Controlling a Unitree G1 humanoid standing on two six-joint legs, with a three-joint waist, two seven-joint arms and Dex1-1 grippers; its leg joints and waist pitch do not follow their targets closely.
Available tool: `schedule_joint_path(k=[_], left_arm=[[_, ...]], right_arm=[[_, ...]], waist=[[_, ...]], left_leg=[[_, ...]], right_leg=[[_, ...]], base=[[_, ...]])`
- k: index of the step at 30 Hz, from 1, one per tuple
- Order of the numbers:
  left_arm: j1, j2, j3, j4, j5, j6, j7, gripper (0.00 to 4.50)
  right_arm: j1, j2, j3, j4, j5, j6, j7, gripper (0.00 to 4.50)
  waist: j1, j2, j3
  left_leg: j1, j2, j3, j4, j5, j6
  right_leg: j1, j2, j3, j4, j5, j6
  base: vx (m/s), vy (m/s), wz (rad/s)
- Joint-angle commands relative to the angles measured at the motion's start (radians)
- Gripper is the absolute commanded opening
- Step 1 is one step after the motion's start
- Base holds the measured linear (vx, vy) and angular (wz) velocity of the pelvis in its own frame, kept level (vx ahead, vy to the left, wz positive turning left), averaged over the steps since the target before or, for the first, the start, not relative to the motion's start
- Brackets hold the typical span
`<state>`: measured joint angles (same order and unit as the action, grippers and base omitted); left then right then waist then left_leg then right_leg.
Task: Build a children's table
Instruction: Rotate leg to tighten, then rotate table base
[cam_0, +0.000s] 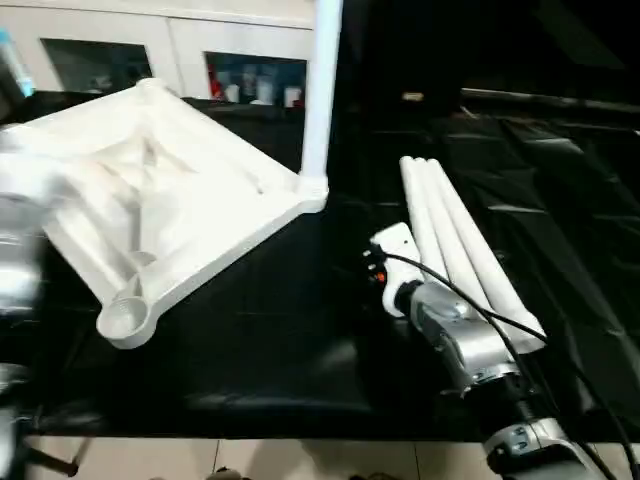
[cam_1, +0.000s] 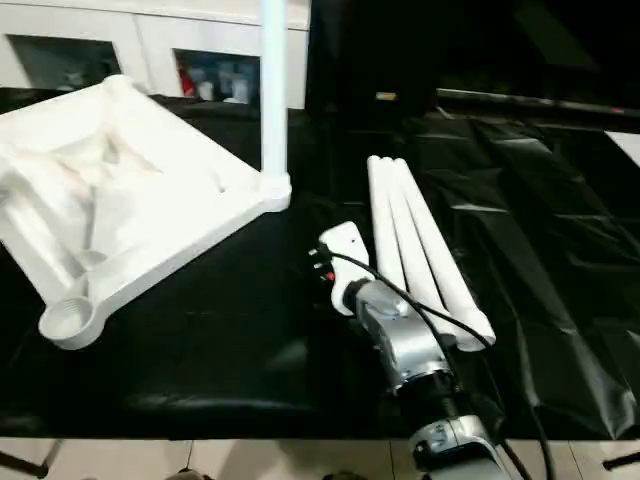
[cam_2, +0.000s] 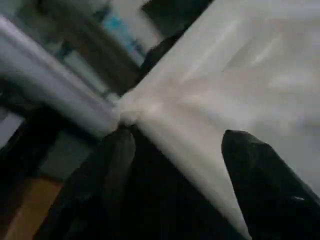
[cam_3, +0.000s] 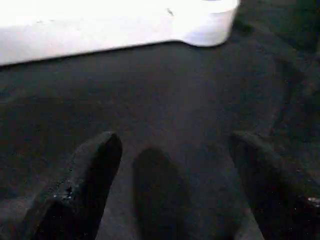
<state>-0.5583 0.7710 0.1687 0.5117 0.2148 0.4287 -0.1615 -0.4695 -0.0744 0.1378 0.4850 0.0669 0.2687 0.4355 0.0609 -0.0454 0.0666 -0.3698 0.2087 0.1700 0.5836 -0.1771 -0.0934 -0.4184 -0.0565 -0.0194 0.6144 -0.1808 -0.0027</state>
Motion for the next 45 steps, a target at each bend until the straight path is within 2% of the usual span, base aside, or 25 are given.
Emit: schedule_joint_path(k=[1,4,5,8,9,11,12,14,15,17,18,21,23,27,28,29,30,31,32,33,35,39,40,42,45], left_arm=[[0.034,0.01,-0.011,-0.013,0.014,0.04,-0.007,3.58],[0.064,0.026,-0.043,-0.003,0.02,0.059,-0.034,3.86],[0.064,0.026,-0.043,-0.003,0.02,0.059,-0.034,4.0],[0.127,0.013,-0.103,-0.056,-0.015,0.141,-0.204,4.16],[0.127,0.013,-0.103,-0.056,-0.015,0.141,-0.204,4.3],[0.158,0.004,-0.139,-0.139,-0.055,0.187,-0.295,4.47],[0.158,0.004,-0.139,-0.139,-0.055,0.187,-0.295,4.47],[0.169,0.001,-0.155,-0.185,-0.075,0.208,-0.329,4.49],[0.184,-0.002,-0.174,-0.25,-0.108,0.238,-0.372,4.49],[0.209,-0.006,-0.213,-0.371,-0.166,0.282,-0.439,4.49],[0.229,-0.014,-0.247,-0.47,-0.203,0.317,-0.499,4.49],[0.246,-0.032,-0.296,-0.57,-0.226,0.34,-0.574,4.49],[0.247,-0.036,-0.305,-0.585,-0.232,0.349,-0.583,4.49],[0.222,-0.1,-0.366,-0.602,-0.24,0.339,-0.592,4.49],[0.215,-0.113,-0.376,-0.603,-0.241,0.341,-0.588,4.49],[0.21,-0.122,-0.384,-0.603,-0.242,0.337,-0.584,4.49],[0.198,-0.151,-0.392,-0.601,-0.245,0.336,-0.57,4.49],[0.198,-0.151,-0.392,-0.601,-0.245,0.336,-0.57,4.49],[0.194,-0.158,-0.399,-0.605,-0.245,0.331,-0.573,4.49],[0.192,-0.17,-0.4,-0.614,-0.252,0.335,-0.574,4.49],[0.187,-0.204,-0.399,-0.62,-0.271,0.325,-0.575,4.49],[0.177,-0.269,-0.415,-0.592,-0.268,0.289,-0.548,4.49],[0.167,-0.313,-0.419,-0.562,-0.264,0.261,-0.518,4.49],[0.163,-0.325,-0.419,-0.554,-0.264,0.257,-0.51,4.49],[0.142,-0.402,-0.415,-0.531,-0.281,0.203,-0.473,4.49]], right_arm=[[-0.003,-0.011,0.001,0.0,-0.011,-0.01,-0.003,3.83],[-0.004,-0.019,0.003,0.005,-0.014,-0.017,0.001,3.83],[-0.004,-0.019,0.003,0.005,-0.014,-0.017,0.001,3.83],[-0.008,-0.038,0.001,-0.005,-0.012,-0.026,0.028,3.83],[-0.008,-0.038,0.001,-0.005,-0.012,-0.026,0.028,3.83],[-0.003,-0.057,-0.004,-0.045,0.001,-0.008,0.054,3.83],[-0.003,-0.057,-0.004,-0.045,0.001,-0.008,0.054,3.83],[0.002,-0.067,-0.007,-0.069,0.006,0.004,0.064,3.83],[0.012,-0.081,-0.011,-0.109,0.014,0.027,0.073,3.83],[0.042,-0.109,-0.018,-0.206,0.037,0.085,0.093,3.83],[0.076,-0.141,-0.021,-0.305,0.066,0.149,0.123,3.83],[0.121,-0.211,0.001,-0.418,0.087,0.212,0.2,3.83],[0.13,-0.229,0.01,-0.439,0.089,0.219,0.221,3.83],[0.184,-0.371,0.048,-0.57,0.089,0.287,0.335,3.83],[0.192,-0.394,0.048,-0.597,0.096,0.312,0.348,3.83],[0.196,-0.408,0.043,-0.618,0.108,0.337,0.352,3.83],[0.202,-0.427,0.027,-0.649,0.121,0.382,0.348,3.83],[0.202,-0.427,0.027,-0.649,0.121,0.382,0.348,3.83],[0.203,-0.435,0.021,-0.659,0.121,0.4,0.343,3.83],[0.206,-0.442,0.014,-0.674,0.122,0.423,0.336,3.83],[0.21,-0.444,-0.007,-0.704,0.132,0.474,0.313,3.83],[0.207,-0.421,-0.047,-0.757,0.168,0.57,0.269,3.83],[0.199,-0.403,-0.067,-0.771,0.184,0.611,0.248,3.83],[0.196,-0.399,-0.071,-0.775,0.188,0.622,0.243,3.83],[0.158,-0.375,-0.077,-0.771,0.176,0.694,0.198,3.83]], waist=[[0.003,0.03,-0.073],[0.009,0.038,-0.073],[0.011,0.035,-0.071],[0.02,0.032,-0.07],[0.021,0.033,-0.069],[0.023,0.039,-0.071],[0.024,0.034,-0.073],[0.026,0.034,-0.073],[0.025,0.031,-0.072],[0.027,0.03,-0.07],[0.032,0.031,-0.07],[0.034,0.026,-0.07],[0.034,0.024,-0.066],[0.025,0.024,-0.065],[0.025,0.031,-0.065],[0.025,0.025,-0.066],[0.024,0.023,-0.067],[0.024,0.023,-0.069],[0.023,0.033,-0.069],[0.021,0.027,-0.07],[0.022,0.024,-0.072],[0.025,0.026,-0.072],[0.025,0.023,-0.073],[0.026,0.025,-0.073],[0.023,0.018,-0.074]], left_leg=[[0.017,0.009,0.001,-0.066,-0.177,-0.043],[0.024,0.011,0.001,-0.068,-0.21,-0.048],[0.023,0.011,0.001,-0.069,-0.228,-0.051],[0.024,0.012,0.0,-0.072,-0.253,-0.058],[0.024,0.012,0.0,-0.073,-0.263,-0.059],[0.024,0.012,-0.002,-0.072,-0.26,-0.061],[0.024,0.013,0.0,-0.071,-0.244,-0.058],[0.022,0.012,0.001,-0.069,-0.224,-0.052],[0.02,0.01,0.001,-0.07,-0.219,-0.049],[0.023,0.013,0.003,-0.07,-0.218,-0.046],[0.025,0.015,0.002,-0.071,-0.22,-0.044],[0.019,0.01,0.003,-0.07,-0.203,-0.037],[0.018,0.011,0.003,-0.071,-0.223,-0.037],[0.016,0.008,0.001,-0.069,-0.256,-0.03],[0.018,0.008,0.001,-0.069,-0.253,-0.029],[0.017,0.008,0.001,-0.067,-0.239,-0.023],[0.014,0.007,0.002,-0.066,-0.226,-0.017],[0.014,0.007,0.001,-0.064,-0.215,-0.017],[0.014,0.007,0.0,-0.063,-0.209,-0.017],[0.015,0.006,0.002,-0.062,-0.211,-0.017],[0.015,0.007,0.002,-0.06,-0.197,-0.015],[0.014,0.006,0.003,-0.058,-0.18,-0.011],[0.015,0.007,0.003,-0.058,-0.183,-0.011],[0.015,0.008,0.002,-0.059,-0.186,-0.014],[0.012,0.006,0.002,-0.057,-0.177,-0.017]], right_leg=[[0.048,-0.052,0.027,-0.049,-0.066,-0.195],[0.042,-0.052,0.027,-0.052,-0.087,-0.2],[0.041,-0.051,0.027,-0.054,-0.1,-0.199],[0.041,-0.057,0.029,-0.057,-0.15,-0.192],[0.039,-0.056,0.03,-0.059,-0.159,-0.193],[0.041,-0.057,0.03,-0.056,-0.143,-0.195],[0.043,-0.056,0.029,-0.054,-0.113,-0.202],[0.045,-0.053,0.028,-0.051,-0.077,-0.208],[0.049,-0.054,0.028,-0.051,-0.078,-0.206],[0.047,-0.053,0.029,-0.052,-0.087,-0.205],[0.047,-0.052,0.029,-0.052,-0.09,-0.202],[0.052,-0.05,0.028,-0.052,-0.088,-0.194],[0.053,-0.052,0.029,-0.058,-0.13,-0.179],[0.053,-0.052,0.032,-0.071,-0.246,-0.148],[0.052,-0.049,0.032,-0.073,-0.245,-0.144],[0.054,-0.049,0.032,-0.073,-0.228,-0.144],[0.054,-0.048,0.032,-0.071,-0.22,-0.147],[0.056,-0.048,0.032,-0.069,-0.21,-0.15],[0.052,-0.049,0.032,-0.068,-0.201,-0.156],[0.053,-0.046,0.031,-0.07,-0.197,-0.159],[0.055,-0.046,0.031,-0.067,-0.174,-0.168],[0.056,-0.045,0.031,-0.067,-0.165,-0.167],[0.055,-0.046,0.031,-0.068,-0.171,-0.166],[0.055,-0.047,0.03,-0.068,-0.181,-0.16],[0.058,-0.047,0.03,-0.069,-0.183,-0.158]], base=[[0.0,0.0,0.0],[0.0,0.0,0.0],[0.0,0.0,0.0],[0.0,0.0,0.0],[0.0,0.0,0.0],[0.0,0.0,0.0],[0.0,0.0,0.0],[0.0,0.0,0.0],[0.0,0.0,0.0],[0.0,0.0,0.0],[0.0,0.0,0.0],[0.0,0.0,0.0],[0.0,0.0,0.0],[0.0,0.0,0.0],[0.0,0.0,0.0],[0.0,0.0,0.0],[0.0,0.0,0.0],[0.0,0.0,0.0],[0.0,0.0,0.0],[0.0,0.0,0.0],[0.0,0.0,0.0],[0.0,0.0,0.0],[0.0,0.0,0.0],[0.0,0.0,0.0],[0.0,0.0,0.0]])
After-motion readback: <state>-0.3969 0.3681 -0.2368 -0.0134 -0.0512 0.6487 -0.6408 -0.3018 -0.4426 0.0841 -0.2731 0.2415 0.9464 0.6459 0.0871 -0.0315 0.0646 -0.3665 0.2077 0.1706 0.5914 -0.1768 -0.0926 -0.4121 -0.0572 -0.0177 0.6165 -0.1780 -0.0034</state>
